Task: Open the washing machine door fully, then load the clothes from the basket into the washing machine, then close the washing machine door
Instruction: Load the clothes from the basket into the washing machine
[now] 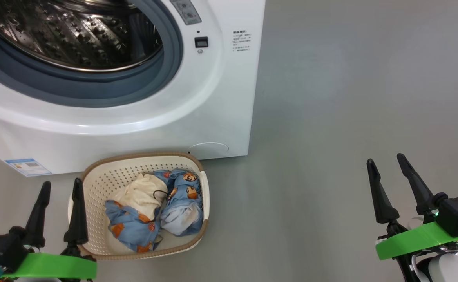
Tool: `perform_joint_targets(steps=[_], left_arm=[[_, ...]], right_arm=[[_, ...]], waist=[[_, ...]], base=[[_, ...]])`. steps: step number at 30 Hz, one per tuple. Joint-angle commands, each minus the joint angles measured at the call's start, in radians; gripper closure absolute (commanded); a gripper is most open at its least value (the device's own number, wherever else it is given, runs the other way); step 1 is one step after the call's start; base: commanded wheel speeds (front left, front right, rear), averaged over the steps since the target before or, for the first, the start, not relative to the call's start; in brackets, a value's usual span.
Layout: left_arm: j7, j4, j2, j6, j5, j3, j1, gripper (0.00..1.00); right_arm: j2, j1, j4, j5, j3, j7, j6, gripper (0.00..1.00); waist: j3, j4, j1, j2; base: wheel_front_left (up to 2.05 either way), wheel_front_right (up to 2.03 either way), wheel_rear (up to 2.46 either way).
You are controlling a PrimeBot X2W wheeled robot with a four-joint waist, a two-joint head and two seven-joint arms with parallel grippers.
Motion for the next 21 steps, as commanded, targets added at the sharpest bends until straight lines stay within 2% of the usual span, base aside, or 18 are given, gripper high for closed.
perform_joint_targets(steps=[1, 21], left_arm=[[-0.006, -0.027, 0.027, 0.001, -0.004, 0.037, -0.028, 0.00], [-0.006, 0.006, 0.019, 0.001, 0.022, 0.024, -0.043, 0.00]], right_arm=[[-0.010, -0.013, -0.027, -0.004, 0.020, -0.012, 0.004, 0.00], [-0.002, -0.034, -0.028, -0.004, 0.024, -0.012, 0.004, 0.00]], waist=[[0.001, 0.000, 0.0000, 0.0000], [0.032, -0.005, 0.0000, 0.0000]], base=[[0.33, -0.90, 0.57], [0.04, -0.09, 0.05]])
